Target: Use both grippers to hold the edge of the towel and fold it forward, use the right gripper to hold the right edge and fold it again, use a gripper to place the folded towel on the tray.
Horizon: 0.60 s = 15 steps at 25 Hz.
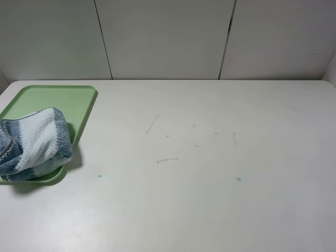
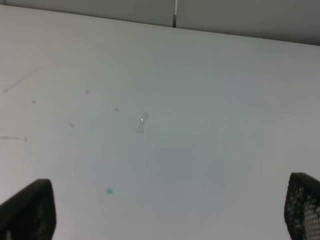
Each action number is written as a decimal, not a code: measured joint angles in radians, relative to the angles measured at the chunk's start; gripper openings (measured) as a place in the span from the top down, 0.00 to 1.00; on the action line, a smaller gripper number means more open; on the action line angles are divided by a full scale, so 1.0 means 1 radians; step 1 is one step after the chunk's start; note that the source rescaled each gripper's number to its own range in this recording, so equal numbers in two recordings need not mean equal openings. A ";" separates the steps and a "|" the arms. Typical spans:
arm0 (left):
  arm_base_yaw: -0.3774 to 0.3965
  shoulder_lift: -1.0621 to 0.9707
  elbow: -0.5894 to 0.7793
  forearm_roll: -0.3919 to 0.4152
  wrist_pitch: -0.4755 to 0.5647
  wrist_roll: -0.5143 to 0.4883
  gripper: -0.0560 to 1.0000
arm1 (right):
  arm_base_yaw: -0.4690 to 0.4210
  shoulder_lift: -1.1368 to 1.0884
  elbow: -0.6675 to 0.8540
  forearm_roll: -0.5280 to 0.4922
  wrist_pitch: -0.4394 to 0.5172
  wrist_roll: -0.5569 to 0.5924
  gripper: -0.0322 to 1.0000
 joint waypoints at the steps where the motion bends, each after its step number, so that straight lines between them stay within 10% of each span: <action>1: 0.000 0.000 0.000 0.000 0.000 0.000 0.00 | 0.000 0.000 0.000 0.000 0.000 0.000 0.00; 15: 0.000 0.000 0.000 0.002 0.000 -0.001 0.00 | 0.000 0.000 0.000 0.000 0.001 0.000 0.00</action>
